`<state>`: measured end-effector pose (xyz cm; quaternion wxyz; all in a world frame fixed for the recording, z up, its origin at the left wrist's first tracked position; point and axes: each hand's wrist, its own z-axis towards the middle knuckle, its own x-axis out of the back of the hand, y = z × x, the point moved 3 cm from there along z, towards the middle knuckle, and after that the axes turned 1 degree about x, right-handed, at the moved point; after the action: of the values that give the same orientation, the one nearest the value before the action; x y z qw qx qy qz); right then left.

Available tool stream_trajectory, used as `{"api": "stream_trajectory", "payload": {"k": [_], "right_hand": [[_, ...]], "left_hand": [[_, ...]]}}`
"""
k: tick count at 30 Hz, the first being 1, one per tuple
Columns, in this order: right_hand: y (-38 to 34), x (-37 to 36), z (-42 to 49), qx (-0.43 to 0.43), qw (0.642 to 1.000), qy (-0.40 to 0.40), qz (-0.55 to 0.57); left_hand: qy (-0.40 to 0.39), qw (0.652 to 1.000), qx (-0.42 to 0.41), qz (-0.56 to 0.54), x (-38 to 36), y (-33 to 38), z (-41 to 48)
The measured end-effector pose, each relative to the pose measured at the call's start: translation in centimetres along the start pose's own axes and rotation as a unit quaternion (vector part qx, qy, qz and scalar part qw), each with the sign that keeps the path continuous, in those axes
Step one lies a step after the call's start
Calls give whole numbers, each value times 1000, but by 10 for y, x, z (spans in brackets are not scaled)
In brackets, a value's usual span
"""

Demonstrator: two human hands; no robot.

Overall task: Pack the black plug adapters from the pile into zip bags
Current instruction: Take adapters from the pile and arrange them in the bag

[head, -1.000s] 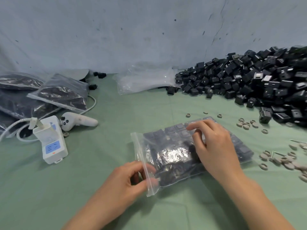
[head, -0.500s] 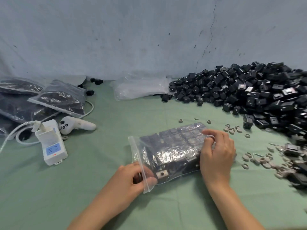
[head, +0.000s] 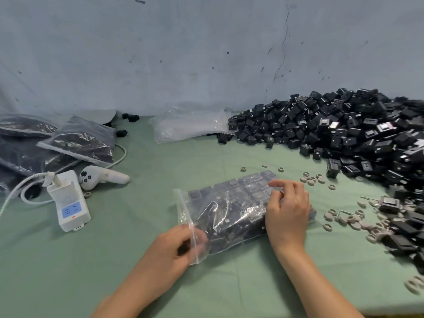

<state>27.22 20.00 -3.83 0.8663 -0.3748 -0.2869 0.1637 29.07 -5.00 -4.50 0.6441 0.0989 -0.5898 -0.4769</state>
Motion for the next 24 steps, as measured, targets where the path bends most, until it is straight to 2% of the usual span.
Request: {"api": "stream_trajectory", "payload": {"k": [3,9,18,24], "right_hand": [[2,0,1,-4,1000,5,-6],[3,1,2,-19,999,2,-28],[5,-1,2,-29,998,0,-56],[7,-1,2,-40,998,14,-56]], "left_hand": [[0,995,69,-78,1,-4,-1],[10,994,106,14,-5,2,6],[-65,974,215,-14,-3,2,13],[-102,977,182,-45,-6,1,16]]}}
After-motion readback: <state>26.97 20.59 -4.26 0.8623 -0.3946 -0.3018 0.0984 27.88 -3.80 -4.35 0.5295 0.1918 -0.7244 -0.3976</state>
